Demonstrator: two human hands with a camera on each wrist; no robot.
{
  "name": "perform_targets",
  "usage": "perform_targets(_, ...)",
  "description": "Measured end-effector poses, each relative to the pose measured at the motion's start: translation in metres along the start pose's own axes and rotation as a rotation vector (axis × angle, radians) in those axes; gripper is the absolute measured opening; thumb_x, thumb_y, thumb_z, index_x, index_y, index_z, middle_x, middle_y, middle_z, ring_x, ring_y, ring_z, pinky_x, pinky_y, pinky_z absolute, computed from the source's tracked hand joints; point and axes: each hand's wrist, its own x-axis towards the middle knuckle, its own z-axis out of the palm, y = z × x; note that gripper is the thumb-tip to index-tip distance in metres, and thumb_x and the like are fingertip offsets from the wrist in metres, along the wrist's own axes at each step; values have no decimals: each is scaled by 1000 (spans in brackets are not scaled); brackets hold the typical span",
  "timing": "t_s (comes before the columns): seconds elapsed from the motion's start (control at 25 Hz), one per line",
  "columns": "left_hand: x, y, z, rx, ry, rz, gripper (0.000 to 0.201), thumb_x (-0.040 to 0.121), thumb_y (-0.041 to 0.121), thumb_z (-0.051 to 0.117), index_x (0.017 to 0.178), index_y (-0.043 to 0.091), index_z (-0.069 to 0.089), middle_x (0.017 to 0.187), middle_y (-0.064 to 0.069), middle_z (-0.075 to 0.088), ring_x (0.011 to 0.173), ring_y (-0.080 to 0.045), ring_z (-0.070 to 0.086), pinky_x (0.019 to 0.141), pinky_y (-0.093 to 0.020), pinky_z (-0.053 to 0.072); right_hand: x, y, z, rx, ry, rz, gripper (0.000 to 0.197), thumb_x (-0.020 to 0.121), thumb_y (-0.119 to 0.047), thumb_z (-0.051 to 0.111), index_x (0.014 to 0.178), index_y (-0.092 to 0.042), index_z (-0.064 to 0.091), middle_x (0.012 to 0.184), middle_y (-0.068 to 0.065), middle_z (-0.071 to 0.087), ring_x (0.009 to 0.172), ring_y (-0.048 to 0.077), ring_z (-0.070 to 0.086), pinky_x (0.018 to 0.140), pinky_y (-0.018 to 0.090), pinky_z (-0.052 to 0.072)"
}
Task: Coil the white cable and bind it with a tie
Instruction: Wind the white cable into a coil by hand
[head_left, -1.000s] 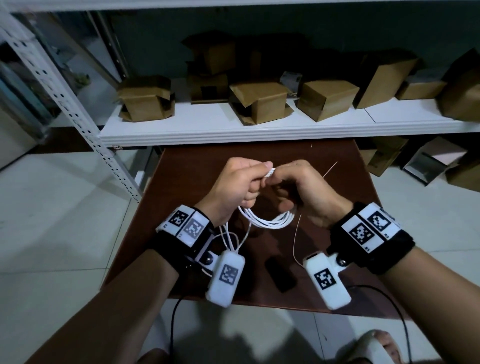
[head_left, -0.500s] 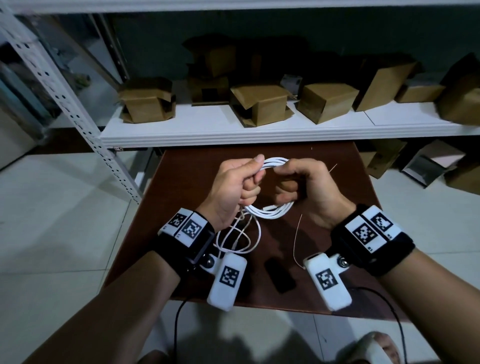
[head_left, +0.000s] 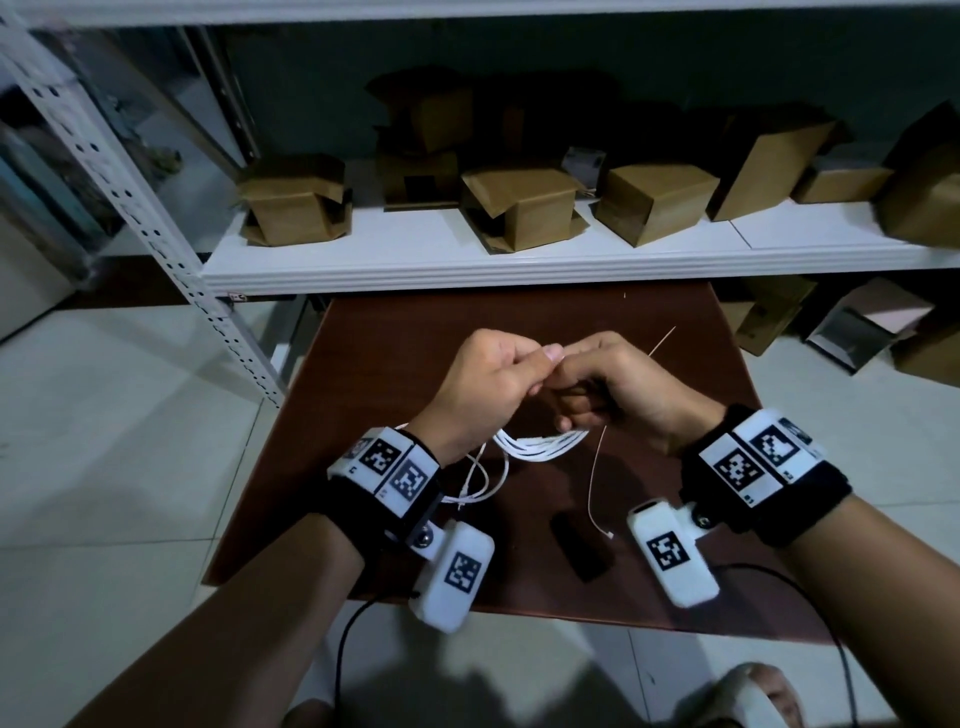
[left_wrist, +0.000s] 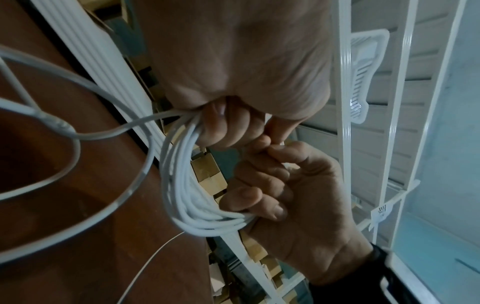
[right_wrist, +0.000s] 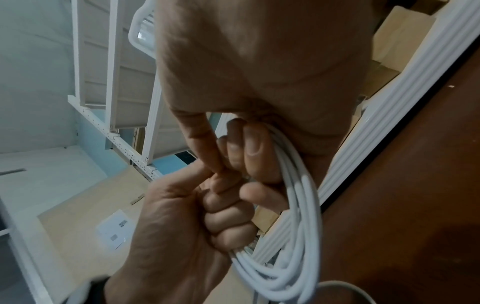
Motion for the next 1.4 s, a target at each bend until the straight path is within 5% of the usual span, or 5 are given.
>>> perform_targets(0.2, 1, -3, -2, -252, -29, -150, 42, 100, 30, 59, 66, 6, 53, 46, 6, 28, 34, -3, 21, 39, -17, 12, -2, -2, 12, -98, 149, -52, 20, 83, 0, 58, 65, 0, 66, 48, 2, 39, 45, 12, 33, 46, 25, 28)
perform_targets(0.64, -3, -10, -10, -487, -118, -117, 22, 88, 27, 72, 82, 8, 64, 54, 7, 36, 45, -5, 33, 52, -22, 33, 6, -2, 15, 292, 284, -126, 11, 71, -8, 56, 66, 0, 52, 54, 3, 29, 55, 19, 17, 55, 37, 11)
perform_targets(0.96, 0, -16, -8, -635, -44, -130, 15, 96, 14, 61, 85, 6, 69, 64, -9, 58, 101, -41, 57, 107, -54, 44, 8, -2, 5, 454, 316, -99, 30, 78, -8, 55, 57, -20, 38, 54, -4, 19, 50, 14, 13, 48, 25, 17)
perform_targets(1.2, -1, -13, -10, -317, -70, -153, 9, 96, 15, 71, 95, 6, 68, 78, -13, 72, 79, -24, 73, 59, -24, 49, 7, -3, -7, 439, 375, -127, 33, 81, -5, 52, 54, -21, 42, 62, -1, 17, 53, 14, 14, 50, 29, 14)
perform_targets(1.4, 0, -12, -18, -190, -135, -95, 52, 67, -5, 92, 111, 5, 66, 101, -10, 77, 90, -24, 74, 84, -41, 63, 8, -6, -12, 421, 403, -156, 29, 76, -8, 54, 52, -21, 47, 63, 0, 17, 56, 16, 14, 51, 32, 14)
